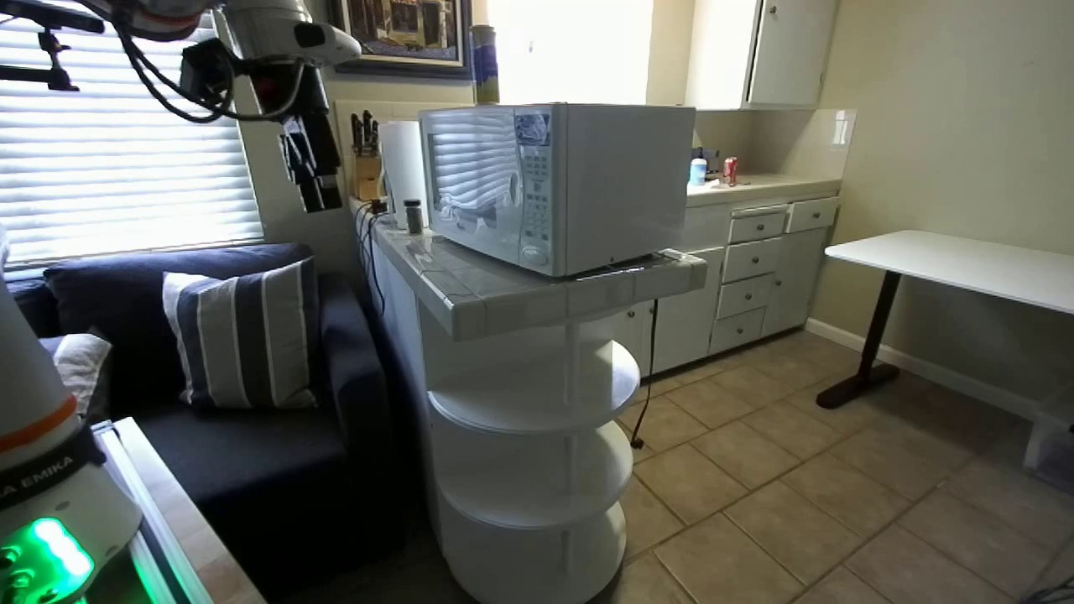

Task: Open the microwave door

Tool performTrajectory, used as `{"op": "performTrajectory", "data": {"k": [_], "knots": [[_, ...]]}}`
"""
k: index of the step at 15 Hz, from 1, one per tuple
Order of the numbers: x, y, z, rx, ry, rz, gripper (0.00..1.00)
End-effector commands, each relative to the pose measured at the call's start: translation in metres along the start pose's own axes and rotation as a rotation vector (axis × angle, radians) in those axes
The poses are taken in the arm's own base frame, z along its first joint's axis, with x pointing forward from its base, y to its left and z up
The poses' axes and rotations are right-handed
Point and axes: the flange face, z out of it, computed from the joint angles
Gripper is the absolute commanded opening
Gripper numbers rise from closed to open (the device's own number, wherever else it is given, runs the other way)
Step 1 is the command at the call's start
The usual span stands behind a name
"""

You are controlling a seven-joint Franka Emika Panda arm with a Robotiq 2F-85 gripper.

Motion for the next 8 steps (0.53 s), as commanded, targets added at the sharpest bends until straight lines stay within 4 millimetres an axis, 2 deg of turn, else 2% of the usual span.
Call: {"op": "performTrajectory", "data": {"k": [1, 2, 3, 8], "knots": [[0.033, -0.031, 0.03, 0.134, -0.011, 0.005, 1.0], [0.045, -0.036, 0.038, 0.155, 0.02, 0.019, 0.82], [0.058, -0.039, 0.045, 0.171, 0.049, 0.043, 0.72], [0.117, -0.038, 0.079, 0.193, 0.207, 0.089, 0.33]]}}
